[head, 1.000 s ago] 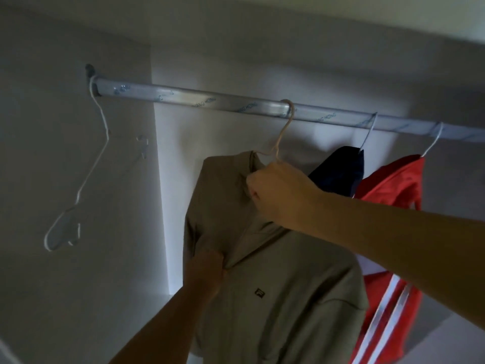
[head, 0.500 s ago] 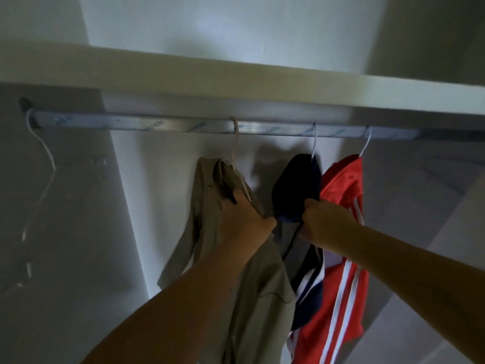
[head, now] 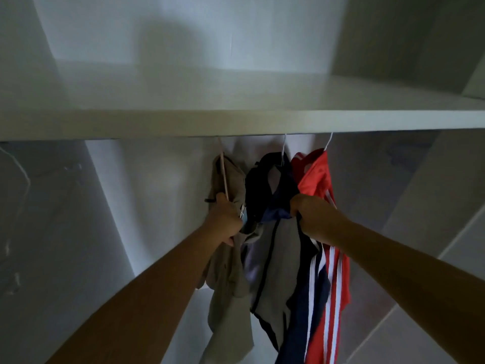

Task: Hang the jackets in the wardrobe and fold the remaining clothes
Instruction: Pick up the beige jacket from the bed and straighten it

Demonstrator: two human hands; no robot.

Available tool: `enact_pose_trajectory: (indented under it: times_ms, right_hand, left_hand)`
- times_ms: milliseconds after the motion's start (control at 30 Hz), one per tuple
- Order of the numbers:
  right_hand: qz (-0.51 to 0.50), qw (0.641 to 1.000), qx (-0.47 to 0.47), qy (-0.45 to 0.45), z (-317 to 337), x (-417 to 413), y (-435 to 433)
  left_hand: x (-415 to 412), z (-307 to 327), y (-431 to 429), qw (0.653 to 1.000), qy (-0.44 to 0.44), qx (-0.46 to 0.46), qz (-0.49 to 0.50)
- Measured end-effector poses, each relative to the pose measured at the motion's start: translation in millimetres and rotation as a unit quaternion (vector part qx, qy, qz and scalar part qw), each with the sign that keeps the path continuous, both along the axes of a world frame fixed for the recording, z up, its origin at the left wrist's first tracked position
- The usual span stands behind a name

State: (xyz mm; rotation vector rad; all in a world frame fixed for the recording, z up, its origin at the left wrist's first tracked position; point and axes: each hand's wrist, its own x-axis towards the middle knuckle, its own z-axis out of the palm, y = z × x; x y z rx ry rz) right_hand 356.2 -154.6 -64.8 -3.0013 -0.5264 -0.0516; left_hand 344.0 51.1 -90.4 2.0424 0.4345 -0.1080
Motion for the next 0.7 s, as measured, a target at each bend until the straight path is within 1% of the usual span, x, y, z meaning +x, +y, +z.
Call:
enact_pose_trajectory:
  times_ms: [133, 233, 300, 367, 433, 467, 500, 533, 567, 600, 633, 700]
  right_hand:
    - [-0.013, 0.999, 0.043, 0.002, 2, 0, -3]
    - [-0.026, 0.999, 0.032, 0.017, 9, -10, -4]
    - [-0.016, 1.0, 0.013, 0.023, 12, -20, -4]
    - [-0.005, 1.0, -0.004, 0.028, 14, -37, -6]
    - [-0.044, 0.999, 0.014, 0.029, 17, -58, -11]
    - [-0.067, 0.997, 0.034, 0.025, 18, -70, -14]
    - [-0.082, 0.995, 0.06, 0.017, 19, -84, -17]
    - [-0.089, 0.992, 0.084, 0.014, 18, -98, -21]
    - [-0.087, 0.991, 0.104, 0.012, 18, -115, -24]
    - [-0.082, 0.988, 0.127, 0.01, 17, -132, -27]
    - [-0.081, 0.985, 0.15, 0.005, 16, -151, -30]
    - [-0.1, 0.976, 0.193, -0.005, 14, -191, -40]
  left_hand:
    - [-4, 7, -3, 0.989, 0.039, -0.126, 0.06]
    - [-15, 17, -11, 0.979, 0.072, -0.175, 0.079]
    - [-18, 21, -13, 0.978, 0.075, -0.184, 0.064]
    - [-25, 23, -12, 0.987, 0.059, -0.147, 0.033]
    - [-40, 28, -10, 0.997, 0.045, -0.058, -0.015]
    - [-51, 31, -8, 0.998, 0.037, 0.012, -0.04]
    - [-62, 34, -7, 0.992, 0.02, 0.105, -0.06]
    - [-73, 35, -6, 0.977, -0.004, 0.203, -0.069]
    - [-87, 37, -6, 0.959, -0.038, 0.271, -0.07]
    - [-102, 39, -8, 0.951, -0.076, 0.291, -0.076]
    - [-120, 42, -11, 0.951, -0.112, 0.275, -0.093]
    - [-153, 41, -21, 0.952, -0.173, 0.204, -0.151]
